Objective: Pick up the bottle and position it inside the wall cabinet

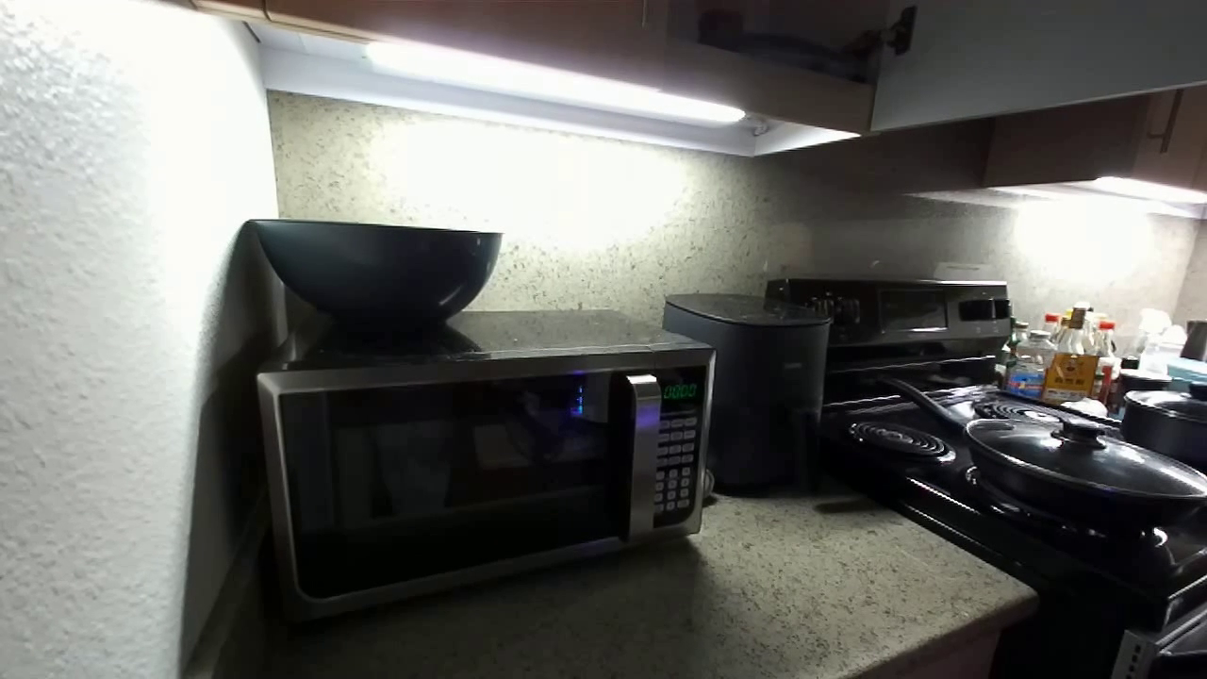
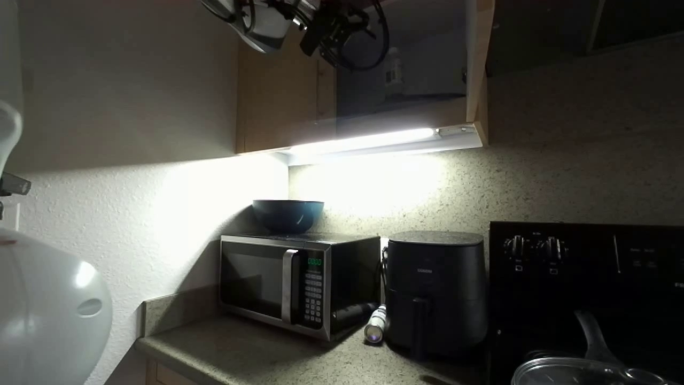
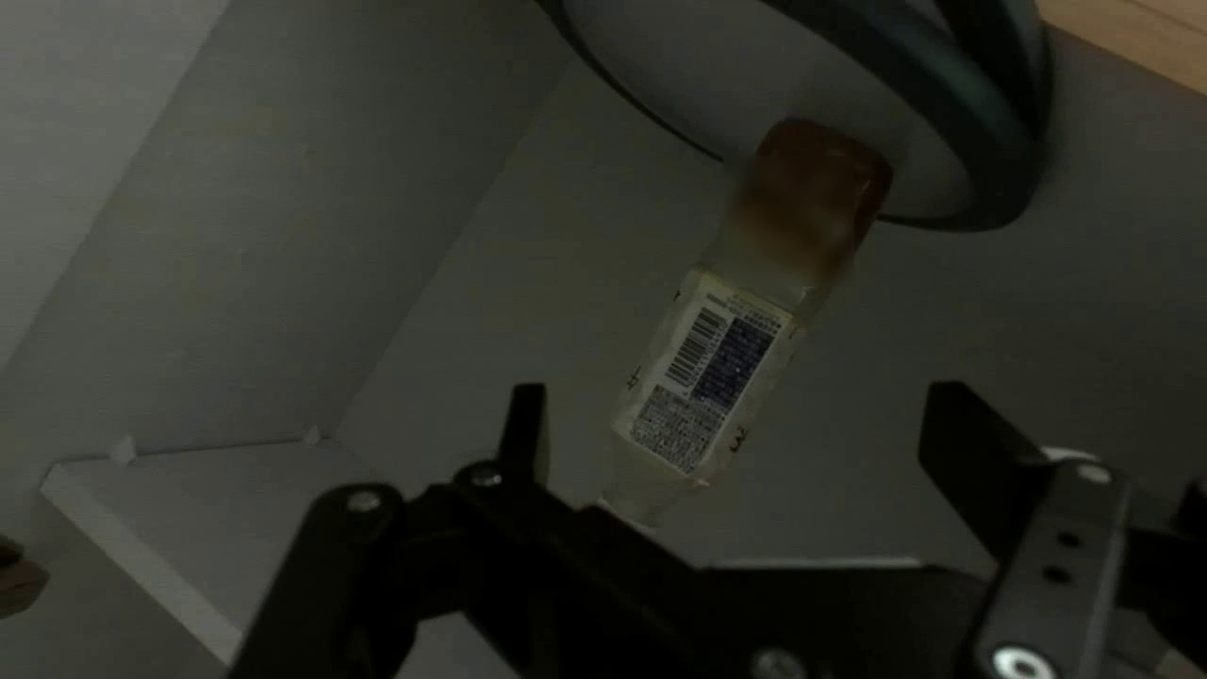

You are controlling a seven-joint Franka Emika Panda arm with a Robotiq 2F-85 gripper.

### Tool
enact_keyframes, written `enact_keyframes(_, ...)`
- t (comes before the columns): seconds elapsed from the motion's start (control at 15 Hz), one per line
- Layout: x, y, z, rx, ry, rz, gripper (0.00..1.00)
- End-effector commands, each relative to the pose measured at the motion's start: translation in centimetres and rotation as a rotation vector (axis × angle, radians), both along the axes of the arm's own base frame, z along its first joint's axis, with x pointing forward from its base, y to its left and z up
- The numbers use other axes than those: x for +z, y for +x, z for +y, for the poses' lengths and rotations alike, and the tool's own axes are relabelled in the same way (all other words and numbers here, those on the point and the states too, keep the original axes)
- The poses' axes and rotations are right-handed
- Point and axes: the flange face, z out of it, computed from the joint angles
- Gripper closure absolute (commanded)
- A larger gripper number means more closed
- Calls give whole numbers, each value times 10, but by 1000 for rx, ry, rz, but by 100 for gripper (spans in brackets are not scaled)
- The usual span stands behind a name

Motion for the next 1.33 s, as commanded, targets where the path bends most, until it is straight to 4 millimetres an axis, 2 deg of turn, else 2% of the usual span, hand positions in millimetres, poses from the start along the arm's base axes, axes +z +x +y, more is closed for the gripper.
enact_keyframes(0.0,2,-1,0,0,1,-3,0)
enact_keyframes(0.33,-7,8,-1,-3,-1,12,0)
enact_keyframes(0.47,-13,-5,6,9,0,31,0)
enact_keyframes(0.8,-50,-52,23,-29,89,26,0)
enact_keyframes(0.93,-61,-65,29,-68,118,13,0)
enact_keyframes(1.0,-45,-40,26,-16,111,27,0)
enact_keyframes(1.13,-53,-55,31,-35,127,27,0)
enact_keyframes(1.27,-56,-60,32,-39,127,28,0)
